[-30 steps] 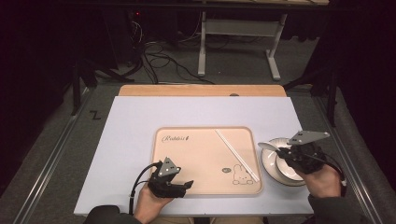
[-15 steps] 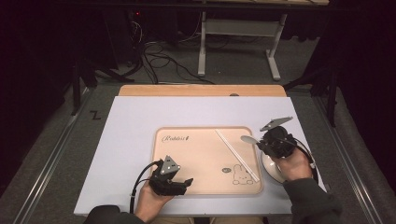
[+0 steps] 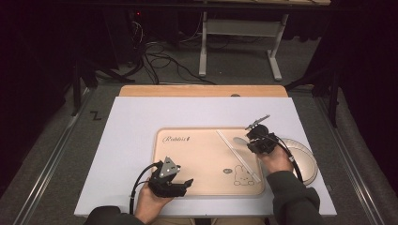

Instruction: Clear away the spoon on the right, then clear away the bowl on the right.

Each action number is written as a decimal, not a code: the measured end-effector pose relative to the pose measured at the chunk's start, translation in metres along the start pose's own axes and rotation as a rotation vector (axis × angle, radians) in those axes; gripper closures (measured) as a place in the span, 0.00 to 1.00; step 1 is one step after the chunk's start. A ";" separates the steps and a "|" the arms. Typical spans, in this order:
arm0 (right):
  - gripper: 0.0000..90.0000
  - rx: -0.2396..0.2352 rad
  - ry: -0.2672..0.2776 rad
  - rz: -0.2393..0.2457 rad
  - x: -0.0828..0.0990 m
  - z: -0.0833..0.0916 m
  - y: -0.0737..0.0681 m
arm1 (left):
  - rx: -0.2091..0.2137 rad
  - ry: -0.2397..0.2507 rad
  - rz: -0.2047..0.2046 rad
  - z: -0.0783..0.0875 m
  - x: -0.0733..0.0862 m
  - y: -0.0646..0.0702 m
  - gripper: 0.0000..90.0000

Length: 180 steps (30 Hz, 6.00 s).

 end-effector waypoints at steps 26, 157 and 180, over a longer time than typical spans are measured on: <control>0.94 -0.010 -0.089 -0.117 -0.022 -0.040 0.013 | -0.006 0.025 -0.041 0.004 0.000 0.009 0.37; 0.62 0.039 0.178 -0.282 0.135 0.062 0.113 | -0.146 0.036 0.047 0.012 -0.001 -0.025 0.40; 0.84 -0.044 0.114 -0.268 0.134 0.037 0.106 | -0.125 0.016 0.047 0.007 0.001 -0.022 0.40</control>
Point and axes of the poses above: each handheld gripper's, and its own axes: z roughly backward along the jaws, x roughly out of its underside, y roughly to its right, the point moved 10 cm from there along -z, roughly forward along the jaws, and after that the axes turned 6 degrees about -x, right-handed, at the moved point
